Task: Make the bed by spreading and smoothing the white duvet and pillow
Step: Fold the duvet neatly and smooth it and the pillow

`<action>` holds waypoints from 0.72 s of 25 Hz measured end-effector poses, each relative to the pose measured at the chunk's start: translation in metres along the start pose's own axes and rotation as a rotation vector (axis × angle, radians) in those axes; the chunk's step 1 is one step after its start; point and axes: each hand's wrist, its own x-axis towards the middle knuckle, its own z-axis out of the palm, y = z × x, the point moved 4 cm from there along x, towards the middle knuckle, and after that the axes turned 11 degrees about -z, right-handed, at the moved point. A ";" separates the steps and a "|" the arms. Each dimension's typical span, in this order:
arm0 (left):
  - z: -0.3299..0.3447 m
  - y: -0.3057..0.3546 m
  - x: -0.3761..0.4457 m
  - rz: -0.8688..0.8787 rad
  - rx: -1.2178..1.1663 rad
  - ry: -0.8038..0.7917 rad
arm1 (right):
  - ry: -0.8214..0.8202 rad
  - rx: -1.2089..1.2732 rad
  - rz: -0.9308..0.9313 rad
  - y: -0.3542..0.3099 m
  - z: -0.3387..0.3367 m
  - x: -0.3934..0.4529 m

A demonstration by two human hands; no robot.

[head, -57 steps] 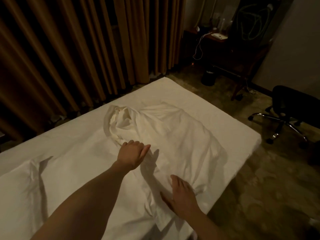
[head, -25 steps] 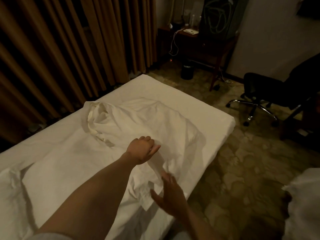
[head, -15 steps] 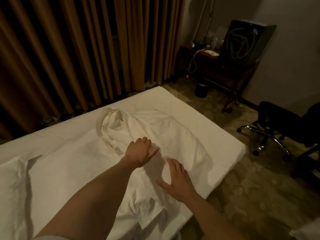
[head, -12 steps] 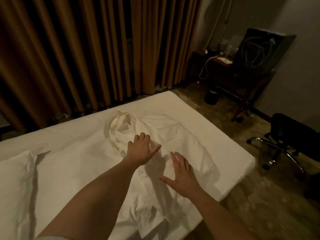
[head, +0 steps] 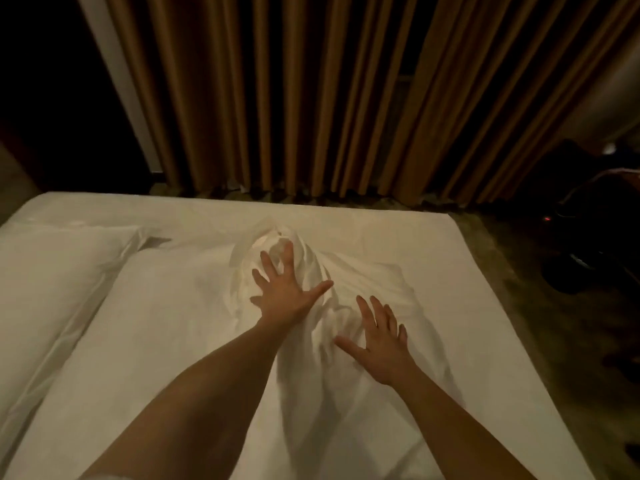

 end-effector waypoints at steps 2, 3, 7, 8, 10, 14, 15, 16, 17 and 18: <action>0.015 0.014 -0.001 -0.069 -0.025 0.088 | -0.060 -0.031 -0.099 0.029 -0.014 0.023; 0.019 0.014 0.001 -0.111 -0.050 0.109 | -0.093 -0.056 -0.137 0.041 -0.020 0.036; 0.022 -0.016 -0.015 -0.323 -0.032 0.189 | -0.188 -0.046 -0.202 0.065 -0.036 0.084; 0.024 -0.022 -0.017 -0.366 -0.039 0.187 | -0.200 -0.040 -0.229 0.061 -0.038 0.094; 0.027 -0.027 -0.015 -0.401 -0.039 0.200 | -0.227 -0.043 -0.297 0.050 -0.038 0.112; 0.028 -0.025 -0.014 -0.431 -0.075 0.246 | -0.330 -0.089 -0.393 0.050 -0.031 0.128; 0.028 -0.026 -0.025 -0.442 -0.082 0.279 | -0.360 -0.097 -0.409 0.052 -0.032 0.127; 0.032 -0.028 -0.038 -0.458 -0.080 0.309 | -0.380 -0.084 -0.414 0.056 -0.032 0.125; 0.035 -0.030 -0.052 -0.483 -0.077 0.338 | -0.404 -0.062 -0.417 0.059 -0.032 0.120; 0.038 -0.031 -0.069 -0.515 -0.076 0.373 | -0.435 -0.052 -0.444 0.060 -0.032 0.111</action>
